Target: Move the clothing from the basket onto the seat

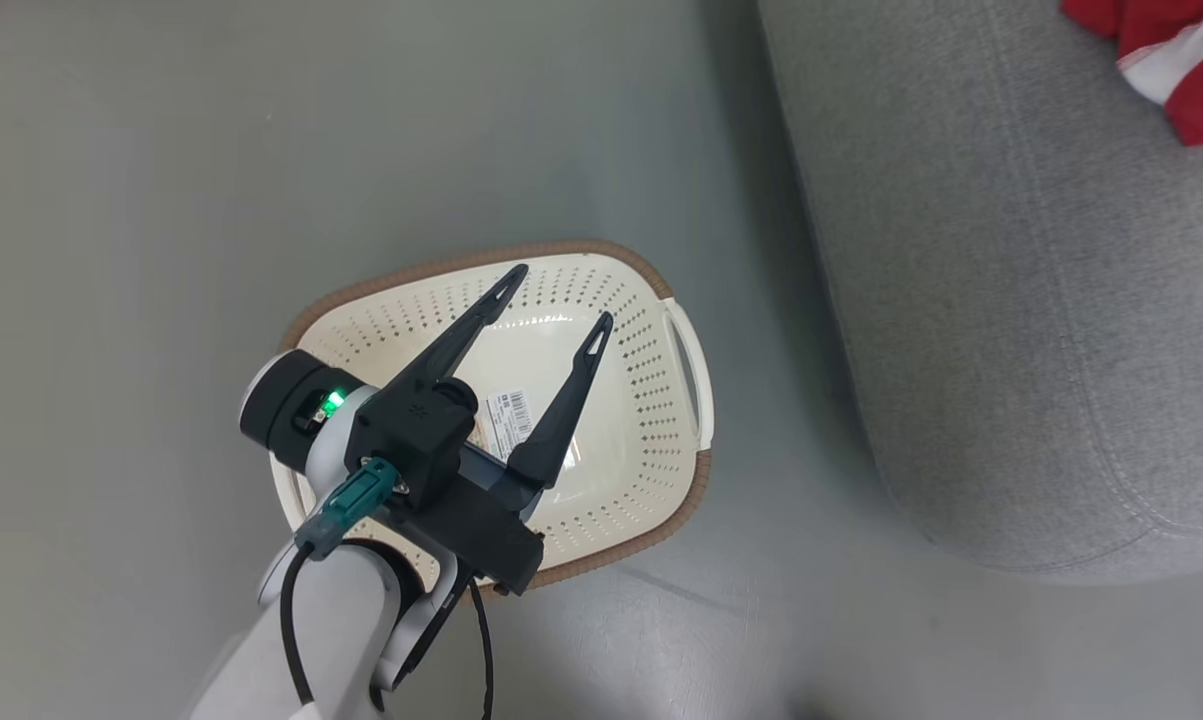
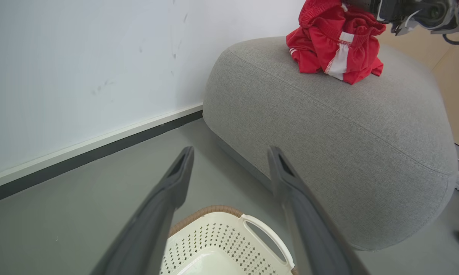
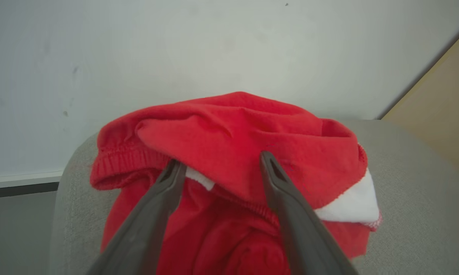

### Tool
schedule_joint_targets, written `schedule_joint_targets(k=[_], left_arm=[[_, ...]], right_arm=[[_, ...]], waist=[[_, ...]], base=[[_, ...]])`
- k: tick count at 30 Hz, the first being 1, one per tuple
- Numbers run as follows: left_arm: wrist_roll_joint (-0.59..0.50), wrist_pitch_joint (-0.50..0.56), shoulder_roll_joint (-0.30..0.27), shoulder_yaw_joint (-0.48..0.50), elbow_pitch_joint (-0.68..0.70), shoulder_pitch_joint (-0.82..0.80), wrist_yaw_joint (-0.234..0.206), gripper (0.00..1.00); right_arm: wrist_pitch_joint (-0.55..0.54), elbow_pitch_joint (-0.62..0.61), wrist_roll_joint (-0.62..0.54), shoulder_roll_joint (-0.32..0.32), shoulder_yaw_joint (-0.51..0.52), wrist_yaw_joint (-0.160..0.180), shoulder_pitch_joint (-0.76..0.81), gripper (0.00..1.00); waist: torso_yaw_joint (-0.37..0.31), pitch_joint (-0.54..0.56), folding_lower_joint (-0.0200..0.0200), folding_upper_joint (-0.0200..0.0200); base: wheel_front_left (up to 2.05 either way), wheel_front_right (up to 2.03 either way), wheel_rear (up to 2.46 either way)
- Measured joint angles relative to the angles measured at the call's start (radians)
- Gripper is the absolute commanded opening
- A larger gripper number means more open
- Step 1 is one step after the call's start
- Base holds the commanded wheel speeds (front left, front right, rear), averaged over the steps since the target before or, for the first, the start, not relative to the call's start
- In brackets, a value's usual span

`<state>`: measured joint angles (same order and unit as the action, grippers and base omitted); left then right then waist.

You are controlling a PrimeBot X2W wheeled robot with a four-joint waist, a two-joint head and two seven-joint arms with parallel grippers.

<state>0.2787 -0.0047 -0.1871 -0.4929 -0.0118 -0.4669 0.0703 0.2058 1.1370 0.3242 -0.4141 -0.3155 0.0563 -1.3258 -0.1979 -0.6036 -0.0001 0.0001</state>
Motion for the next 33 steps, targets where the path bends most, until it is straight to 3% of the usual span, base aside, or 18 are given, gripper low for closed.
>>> schedule_joint_targets(k=[8,18,28,33], left_arm=[[0.006,-0.025,-0.001,0.008,-0.044,0.004,0.000,1.00],[0.039,-0.074,0.021,0.042,-0.113,0.026,-0.002,1.00],[0.086,-0.133,0.031,0.103,-0.169,0.089,-0.037,1.00],[0.104,-0.166,0.029,0.141,-0.196,0.145,-0.061,1.00]], right_arm=[[0.030,0.017,-0.010,0.051,-0.026,-0.037,0.051,1.00],[0.042,0.014,-0.023,0.110,-0.056,-0.061,0.096,1.00],[0.044,-0.002,-0.026,0.145,-0.081,-0.120,0.188,1.00],[0.045,-0.030,-0.026,0.158,-0.080,-0.132,0.250,1.00]], waist=[[-0.034,0.055,0.0000,-0.0001],[-0.059,0.165,-0.0001,-0.0003],[-0.054,0.304,-0.0001,-0.0003],[-0.040,0.376,-0.0002,-0.0003]], base=[[0.00,0.00,0.00],[0.00,0.00,0.00],[0.00,0.00,0.00],[0.00,0.00,0.00]])
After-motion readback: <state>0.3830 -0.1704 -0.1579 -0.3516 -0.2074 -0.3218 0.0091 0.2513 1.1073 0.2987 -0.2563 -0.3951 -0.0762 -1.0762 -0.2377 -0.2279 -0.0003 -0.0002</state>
